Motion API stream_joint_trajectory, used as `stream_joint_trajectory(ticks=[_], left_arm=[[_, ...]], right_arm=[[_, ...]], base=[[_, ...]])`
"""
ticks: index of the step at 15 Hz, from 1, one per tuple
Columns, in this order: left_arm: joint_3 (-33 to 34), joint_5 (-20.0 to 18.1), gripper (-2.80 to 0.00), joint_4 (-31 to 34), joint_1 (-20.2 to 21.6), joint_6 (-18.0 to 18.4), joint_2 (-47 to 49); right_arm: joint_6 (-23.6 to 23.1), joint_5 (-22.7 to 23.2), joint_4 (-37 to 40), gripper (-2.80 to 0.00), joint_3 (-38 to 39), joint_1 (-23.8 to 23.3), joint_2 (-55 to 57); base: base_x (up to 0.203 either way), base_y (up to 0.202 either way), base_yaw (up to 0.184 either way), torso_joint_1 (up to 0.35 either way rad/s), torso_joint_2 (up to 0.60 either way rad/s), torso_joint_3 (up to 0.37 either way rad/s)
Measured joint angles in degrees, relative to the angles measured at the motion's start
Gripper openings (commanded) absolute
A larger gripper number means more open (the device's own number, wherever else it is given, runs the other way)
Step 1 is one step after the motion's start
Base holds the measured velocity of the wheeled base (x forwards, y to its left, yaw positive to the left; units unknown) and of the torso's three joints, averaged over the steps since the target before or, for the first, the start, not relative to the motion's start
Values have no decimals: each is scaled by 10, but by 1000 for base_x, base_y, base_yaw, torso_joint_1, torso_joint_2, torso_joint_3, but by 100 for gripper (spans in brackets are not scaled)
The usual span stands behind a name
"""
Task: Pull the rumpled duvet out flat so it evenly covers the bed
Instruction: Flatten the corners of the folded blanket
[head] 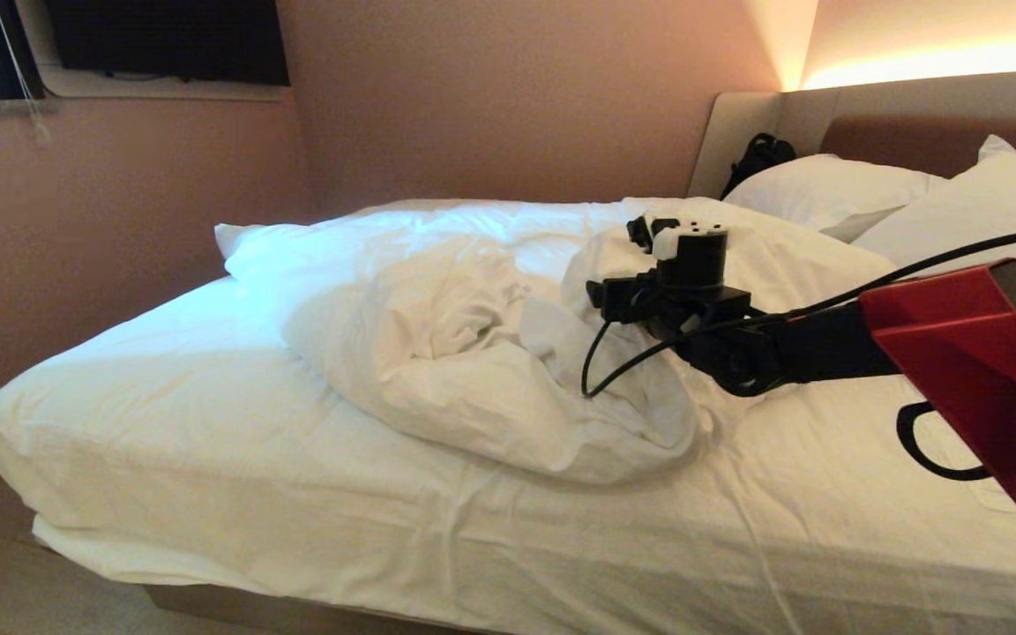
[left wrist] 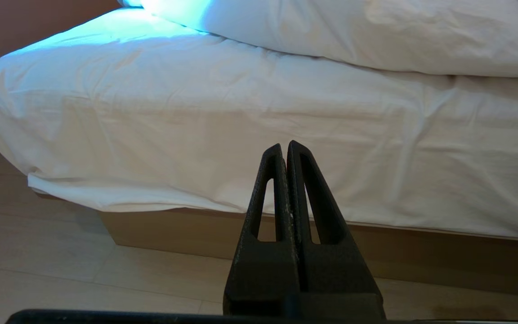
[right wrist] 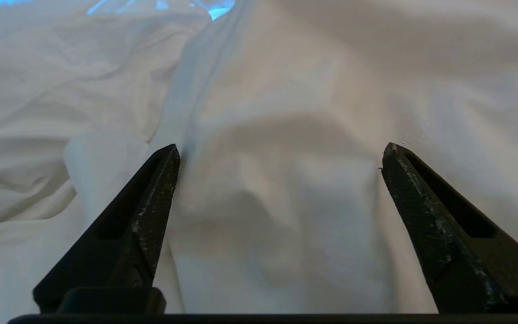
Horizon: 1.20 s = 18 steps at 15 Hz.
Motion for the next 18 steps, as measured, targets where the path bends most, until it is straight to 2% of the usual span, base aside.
stream_joint_trajectory(ticks=[7, 12, 13, 18], left_arm=[[0, 0, -280, 0, 0, 0, 0], [0, 0, -280, 0, 0, 0, 0], [0, 0, -280, 0, 0, 0, 0], [0, 0, -280, 0, 0, 0, 0]], right_arm=[[-1, 2, 29, 0, -65, -13, 70], [-2, 2, 41, 0, -79, -17, 96], [-2, 2, 41, -280, -80, -17, 99], [-8, 2, 41, -280, -80, -17, 103]], base=[[0, 0, 0, 0, 0, 0], [0, 0, 0, 0, 0, 0], [0, 0, 0, 0, 0, 0], [0, 0, 0, 0, 0, 0]])
